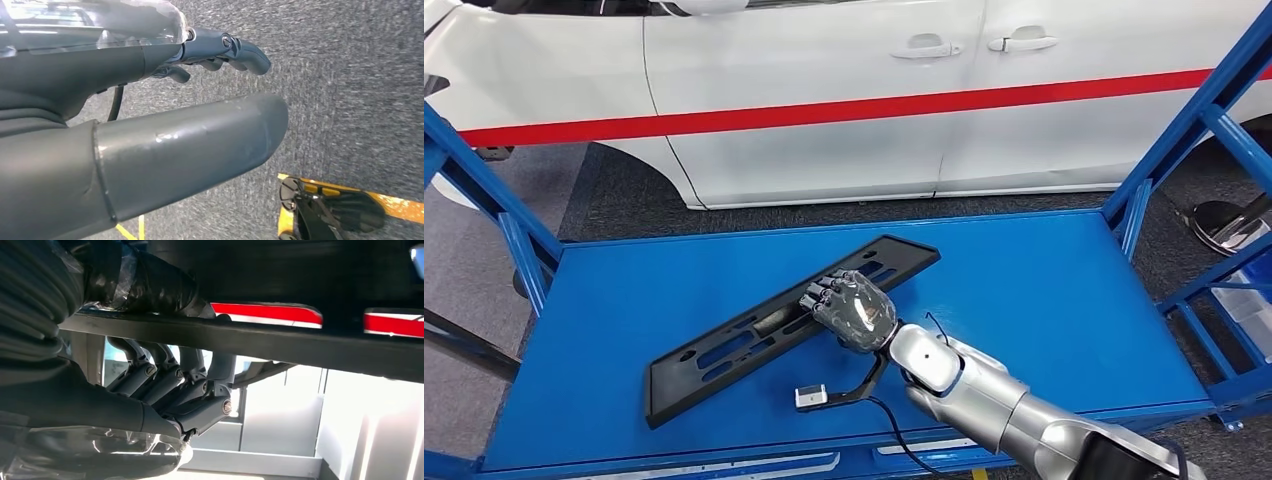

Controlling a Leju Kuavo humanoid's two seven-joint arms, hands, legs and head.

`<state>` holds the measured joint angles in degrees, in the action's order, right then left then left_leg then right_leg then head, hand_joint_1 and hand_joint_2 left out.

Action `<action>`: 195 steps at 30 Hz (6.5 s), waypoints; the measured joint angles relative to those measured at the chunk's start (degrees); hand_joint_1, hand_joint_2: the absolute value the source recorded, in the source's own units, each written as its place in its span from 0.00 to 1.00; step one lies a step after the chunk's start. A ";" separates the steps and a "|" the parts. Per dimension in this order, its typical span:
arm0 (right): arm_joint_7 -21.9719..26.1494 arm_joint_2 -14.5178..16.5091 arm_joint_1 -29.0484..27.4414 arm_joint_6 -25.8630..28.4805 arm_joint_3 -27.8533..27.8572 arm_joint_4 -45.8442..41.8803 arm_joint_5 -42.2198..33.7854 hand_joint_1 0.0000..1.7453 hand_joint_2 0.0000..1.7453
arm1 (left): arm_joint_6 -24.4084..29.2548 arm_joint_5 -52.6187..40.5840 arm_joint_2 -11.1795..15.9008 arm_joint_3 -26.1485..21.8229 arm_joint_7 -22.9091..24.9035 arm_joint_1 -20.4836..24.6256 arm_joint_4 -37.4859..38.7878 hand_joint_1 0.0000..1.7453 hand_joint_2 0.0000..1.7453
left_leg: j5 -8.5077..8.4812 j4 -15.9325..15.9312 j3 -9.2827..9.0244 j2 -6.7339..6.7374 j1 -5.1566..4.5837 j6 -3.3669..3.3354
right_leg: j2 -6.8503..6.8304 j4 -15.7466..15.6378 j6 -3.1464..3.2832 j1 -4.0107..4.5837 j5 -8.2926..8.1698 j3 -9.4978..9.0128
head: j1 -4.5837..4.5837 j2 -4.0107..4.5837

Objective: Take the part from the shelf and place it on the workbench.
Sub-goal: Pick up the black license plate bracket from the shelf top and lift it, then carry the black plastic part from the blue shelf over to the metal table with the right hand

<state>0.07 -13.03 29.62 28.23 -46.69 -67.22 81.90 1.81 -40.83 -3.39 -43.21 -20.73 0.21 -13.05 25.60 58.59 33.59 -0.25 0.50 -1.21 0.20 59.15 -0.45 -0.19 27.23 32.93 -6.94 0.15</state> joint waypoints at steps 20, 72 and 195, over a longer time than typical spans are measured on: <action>24.97 4.97 -12.17 -9.54 12.83 -26.63 -69.79 1.00 1.00 | 2.81 0.30 -2.81 -2.10 -0.89 -0.16 0.05 0.00 0.00 | 7.63 12.19 4.54 0.05 0.40 1.98 | -0.29 -0.57 1.81 -0.41 -0.79 0.16 | 0.02 0.00; 27.64 10.22 -24.92 -23.76 22.40 -39.86 -97.07 1.00 1.00 | 2.90 -0.99 -4.66 -7.84 -1.86 0.74 -0.01 0.00 1.00 | -2.93 0.54 3.57 0.44 0.22 -0.22 | -0.10 1.92 -0.94 -0.89 4.13 -3.78 | -0.02 0.00; 32.19 12.80 -41.36 -24.72 27.87 -41.99 -97.16 1.00 1.00 | -0.16 -4.06 -5.29 -14.65 -2.02 0.23 -2.01 0.00 1.00 | 3.36 -1.86 -4.78 5.69 -0.09 0.21 | -3.51 1.25 -0.71 -0.91 0.21 0.62 | -0.31 0.00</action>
<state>32.26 -0.23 -11.75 3.51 -18.82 -109.20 -15.26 1.66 -44.89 -8.68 -57.86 -22.75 0.44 -15.06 28.96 56.73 28.82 5.45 0.41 -1.00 -3.31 60.40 -1.16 -1.10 27.44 33.55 -7.25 0.15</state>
